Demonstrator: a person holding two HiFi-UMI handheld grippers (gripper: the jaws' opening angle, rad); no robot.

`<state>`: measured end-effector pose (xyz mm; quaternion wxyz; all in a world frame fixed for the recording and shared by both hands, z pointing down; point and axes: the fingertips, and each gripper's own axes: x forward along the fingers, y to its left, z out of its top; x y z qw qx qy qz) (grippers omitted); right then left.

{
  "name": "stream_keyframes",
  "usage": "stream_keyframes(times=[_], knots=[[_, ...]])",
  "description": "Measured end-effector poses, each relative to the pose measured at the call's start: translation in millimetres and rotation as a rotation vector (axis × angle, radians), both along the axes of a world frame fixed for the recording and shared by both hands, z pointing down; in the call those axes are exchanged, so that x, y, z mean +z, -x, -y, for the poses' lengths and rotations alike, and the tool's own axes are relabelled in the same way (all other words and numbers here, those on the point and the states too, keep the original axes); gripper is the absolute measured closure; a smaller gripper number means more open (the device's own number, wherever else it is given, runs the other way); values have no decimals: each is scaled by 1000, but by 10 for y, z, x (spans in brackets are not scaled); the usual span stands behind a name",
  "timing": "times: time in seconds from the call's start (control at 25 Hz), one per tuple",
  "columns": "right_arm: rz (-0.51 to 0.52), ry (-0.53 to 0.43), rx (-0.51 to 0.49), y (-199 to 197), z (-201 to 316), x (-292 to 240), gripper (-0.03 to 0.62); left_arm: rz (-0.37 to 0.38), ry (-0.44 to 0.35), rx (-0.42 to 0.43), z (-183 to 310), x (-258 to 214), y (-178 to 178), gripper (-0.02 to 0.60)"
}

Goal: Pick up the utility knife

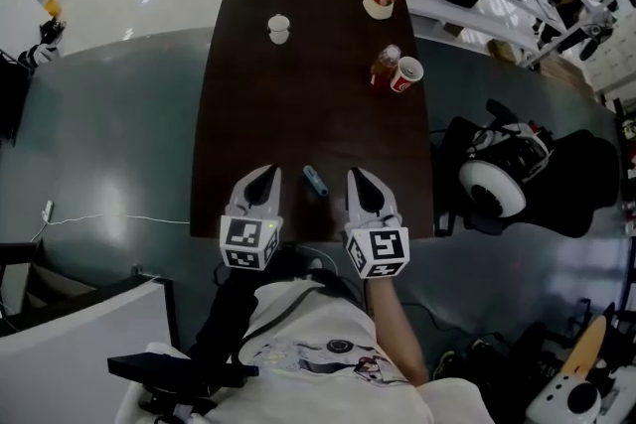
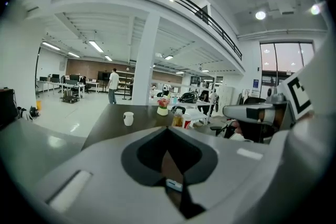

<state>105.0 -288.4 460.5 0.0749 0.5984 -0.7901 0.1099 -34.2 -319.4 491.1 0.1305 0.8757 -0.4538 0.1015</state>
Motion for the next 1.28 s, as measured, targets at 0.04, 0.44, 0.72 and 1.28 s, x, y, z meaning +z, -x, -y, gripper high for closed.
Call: stream_keyframes(times=[0.04,0.44,0.72,1.28], knots=[[-1,26,-4,27,20,85,592,-2,21,2,25,73,28,581],[-14,342,-85,189,45,1130,592,45,304,-1,-32,1110,104,581],[-14,529,-124,137,36,1885,592,116,483,-16,-188,1783,114,581],[-70,762,-247,314,74,2808,519,141,599,-16,-321,2075,192,581]])
